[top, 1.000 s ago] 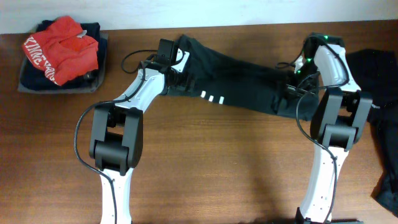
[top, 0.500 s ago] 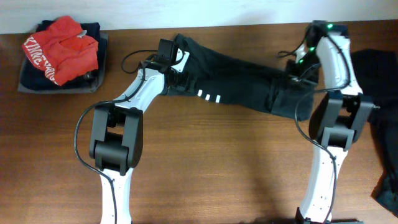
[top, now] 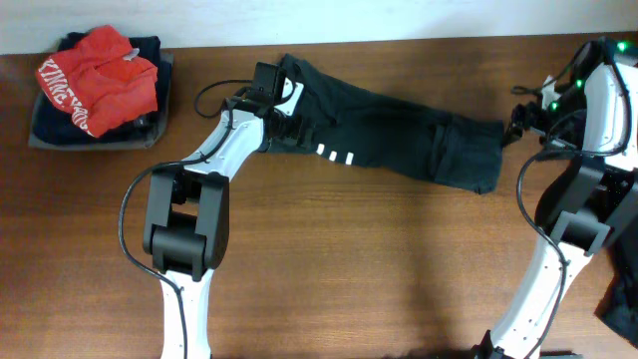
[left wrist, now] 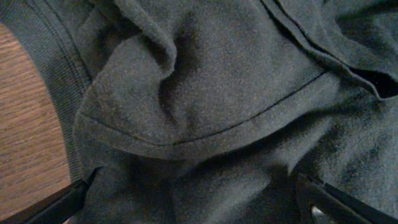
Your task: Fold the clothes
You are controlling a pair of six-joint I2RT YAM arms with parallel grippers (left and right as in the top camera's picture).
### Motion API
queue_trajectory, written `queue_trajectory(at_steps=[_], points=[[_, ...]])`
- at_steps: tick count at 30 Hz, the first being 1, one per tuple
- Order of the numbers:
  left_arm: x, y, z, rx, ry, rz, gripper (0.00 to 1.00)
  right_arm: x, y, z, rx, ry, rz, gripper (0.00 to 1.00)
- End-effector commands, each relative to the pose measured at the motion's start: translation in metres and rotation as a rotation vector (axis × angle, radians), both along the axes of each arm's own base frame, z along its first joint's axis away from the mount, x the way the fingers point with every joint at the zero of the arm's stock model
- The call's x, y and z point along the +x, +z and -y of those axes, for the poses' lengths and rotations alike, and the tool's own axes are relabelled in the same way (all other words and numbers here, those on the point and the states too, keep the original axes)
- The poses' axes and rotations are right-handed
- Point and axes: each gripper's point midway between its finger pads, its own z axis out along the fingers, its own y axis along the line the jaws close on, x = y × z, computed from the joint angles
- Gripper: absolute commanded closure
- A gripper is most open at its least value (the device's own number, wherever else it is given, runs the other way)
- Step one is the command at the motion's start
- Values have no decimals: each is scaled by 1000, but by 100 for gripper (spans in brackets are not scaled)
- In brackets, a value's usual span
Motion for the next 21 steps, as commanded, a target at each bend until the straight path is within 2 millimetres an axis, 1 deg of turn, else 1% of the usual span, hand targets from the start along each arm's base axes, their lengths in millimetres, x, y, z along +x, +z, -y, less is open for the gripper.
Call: queue_trajectory(at_steps=[1,6,10,14,21], points=[[4,20,0,-25,9,32,1,-1,-14,-21,125,65,37,17],[4,20,0,-25,9,32,1,2,-42,-34,204,46,69,17],[4,20,0,-25,9,32,1,0,-57,-38,219,42,73,17],[4,20,0,-25,9,32,1,1,-66,-42,242,38,86,17],[4,20,0,-25,9,32,1,14,-73,-57,320,19,163,21]])
